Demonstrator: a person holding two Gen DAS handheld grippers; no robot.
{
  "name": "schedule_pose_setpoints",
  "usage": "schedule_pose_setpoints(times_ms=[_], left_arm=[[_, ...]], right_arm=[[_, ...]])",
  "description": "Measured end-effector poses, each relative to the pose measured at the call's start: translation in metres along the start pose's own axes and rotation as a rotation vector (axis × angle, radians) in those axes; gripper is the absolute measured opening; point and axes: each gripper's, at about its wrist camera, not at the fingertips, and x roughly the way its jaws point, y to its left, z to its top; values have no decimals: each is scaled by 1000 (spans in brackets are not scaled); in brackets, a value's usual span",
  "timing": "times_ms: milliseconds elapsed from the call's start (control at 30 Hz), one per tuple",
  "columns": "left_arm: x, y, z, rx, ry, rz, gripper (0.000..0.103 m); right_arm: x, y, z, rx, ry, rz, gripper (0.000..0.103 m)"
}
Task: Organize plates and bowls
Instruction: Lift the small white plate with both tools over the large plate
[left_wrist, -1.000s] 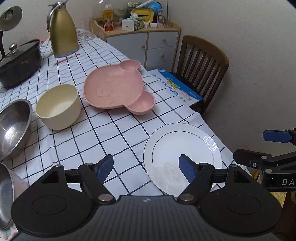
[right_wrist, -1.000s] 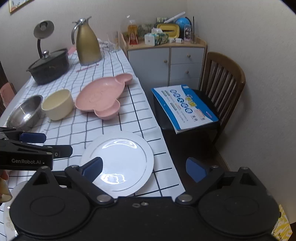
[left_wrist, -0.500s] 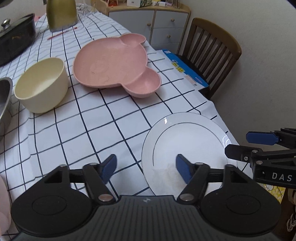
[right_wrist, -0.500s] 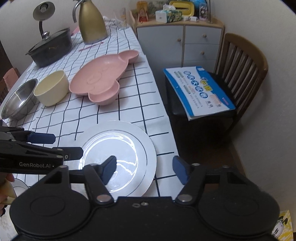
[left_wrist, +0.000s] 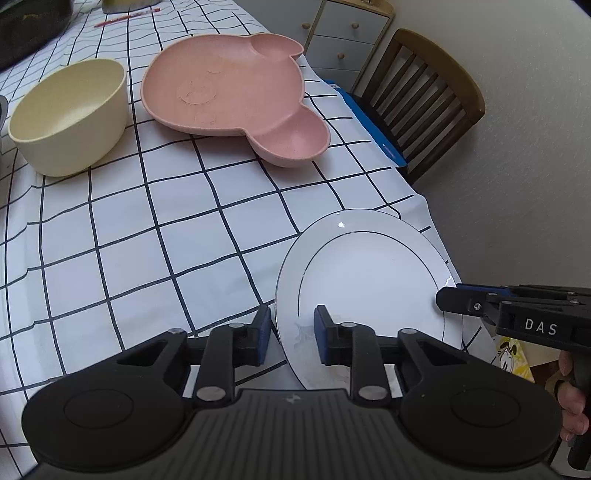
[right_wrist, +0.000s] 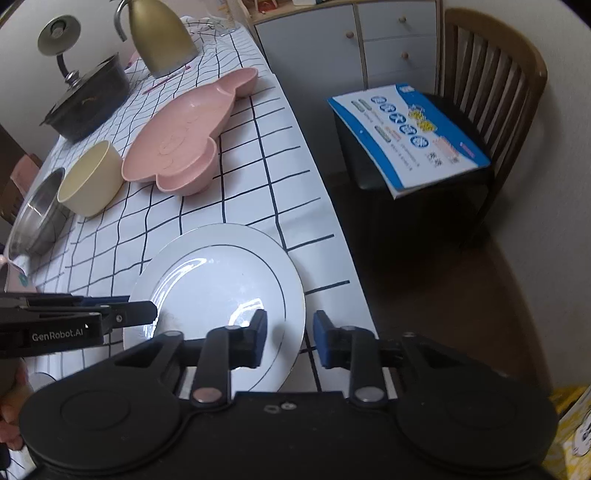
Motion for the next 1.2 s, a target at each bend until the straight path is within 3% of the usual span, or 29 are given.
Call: schedule_pose_setpoints(times_ms=[200, 633, 1200], left_arm=[[2, 9, 3, -52, 5, -37, 14], [-7, 12, -5, -67, -8, -68, 12], [-81, 22, -44, -34, -30, -95, 12]], right_arm=[[5, -14, 2, 78, 26, 47, 12], [-2, -20, -3, 131, 13, 72, 10], [-58, 21, -37, 164, -22, 70, 9]])
